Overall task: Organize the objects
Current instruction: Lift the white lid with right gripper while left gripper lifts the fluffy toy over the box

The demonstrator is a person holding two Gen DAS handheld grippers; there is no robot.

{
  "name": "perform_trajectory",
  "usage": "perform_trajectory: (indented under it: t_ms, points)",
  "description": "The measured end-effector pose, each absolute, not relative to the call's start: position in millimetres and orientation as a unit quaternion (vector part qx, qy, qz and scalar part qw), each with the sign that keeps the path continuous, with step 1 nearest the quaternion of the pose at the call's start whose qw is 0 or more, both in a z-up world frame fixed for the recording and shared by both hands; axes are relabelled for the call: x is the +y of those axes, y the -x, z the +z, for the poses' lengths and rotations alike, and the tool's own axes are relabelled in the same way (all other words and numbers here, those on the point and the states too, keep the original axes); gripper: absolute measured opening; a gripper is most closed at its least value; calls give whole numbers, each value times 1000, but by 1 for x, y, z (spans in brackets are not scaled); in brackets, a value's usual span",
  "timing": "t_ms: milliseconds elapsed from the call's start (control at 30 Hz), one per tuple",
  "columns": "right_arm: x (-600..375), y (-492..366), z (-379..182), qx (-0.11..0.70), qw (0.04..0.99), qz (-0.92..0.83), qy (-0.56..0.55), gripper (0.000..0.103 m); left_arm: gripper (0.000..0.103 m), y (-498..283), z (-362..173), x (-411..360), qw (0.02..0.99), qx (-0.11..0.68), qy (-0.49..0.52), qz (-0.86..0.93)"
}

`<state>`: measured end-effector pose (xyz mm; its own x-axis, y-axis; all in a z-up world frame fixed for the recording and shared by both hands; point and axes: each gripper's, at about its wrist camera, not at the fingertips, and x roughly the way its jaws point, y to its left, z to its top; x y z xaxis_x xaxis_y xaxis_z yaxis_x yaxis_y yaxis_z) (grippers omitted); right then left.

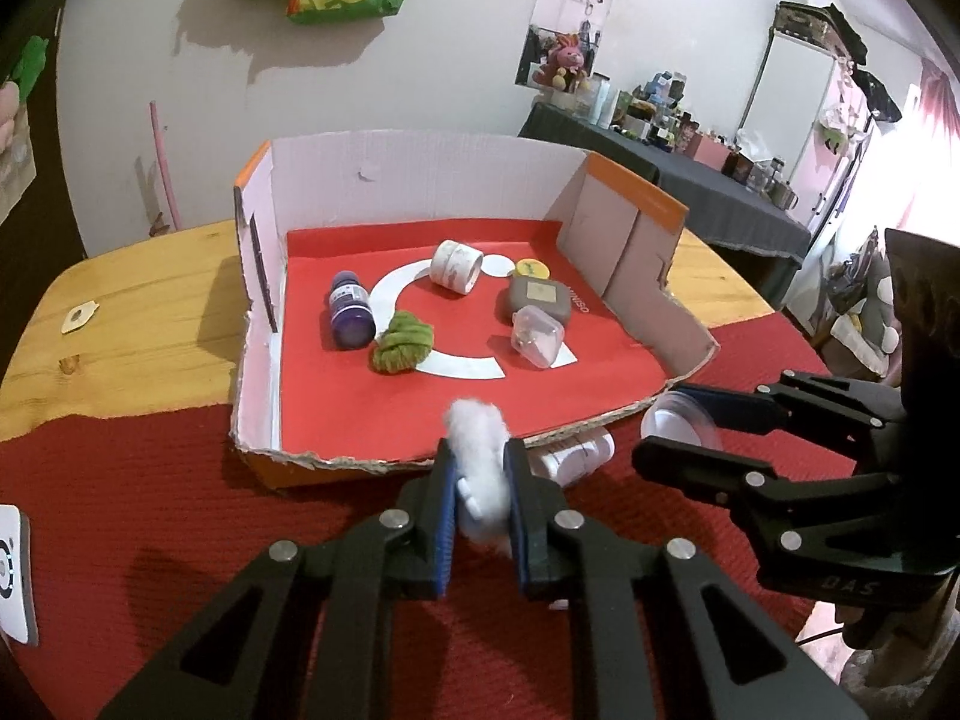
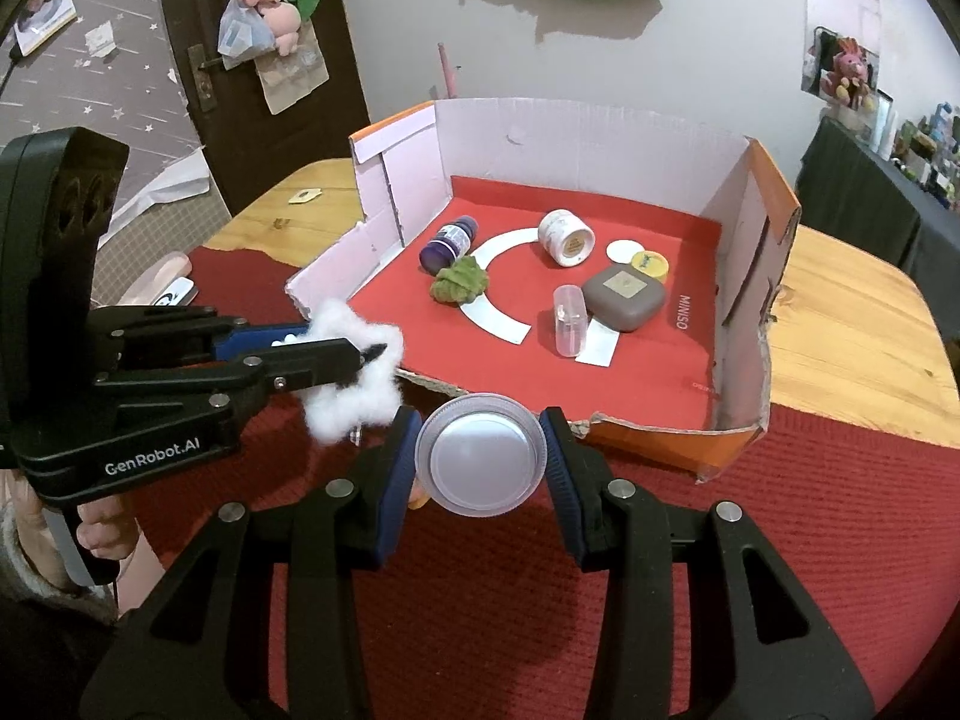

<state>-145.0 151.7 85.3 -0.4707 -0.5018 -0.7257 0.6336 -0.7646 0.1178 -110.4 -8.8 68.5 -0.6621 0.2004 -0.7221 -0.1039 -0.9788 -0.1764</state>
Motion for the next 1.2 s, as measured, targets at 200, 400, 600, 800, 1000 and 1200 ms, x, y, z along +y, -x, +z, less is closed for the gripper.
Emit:
perform_trajectory:
  t_ms: [200, 400, 600, 800, 1000, 1200]
  points:
    - [150, 143, 90, 85, 337, -854, -388, 39, 15, 105, 79, -7, 91, -61, 390, 914]
    - [150, 144, 95, 84, 338, -856, -383, 39, 15, 107, 85, -6, 91, -62, 385, 916]
    - [150, 148, 100, 86, 337, -857, -379, 39, 15, 111, 92, -11, 93, -73, 379, 918]
    - [150, 155, 106, 85, 337, -859, -377, 39, 15, 119, 101, -11, 93, -69, 371, 922]
    - [147, 166, 105, 84, 338, -857, -380, 39, 15, 131, 99, -13, 91, -70, 373, 921]
    - [142, 180, 97, 80, 339, -850, -394, 39, 15, 144, 89, -19, 90, -75, 386, 915]
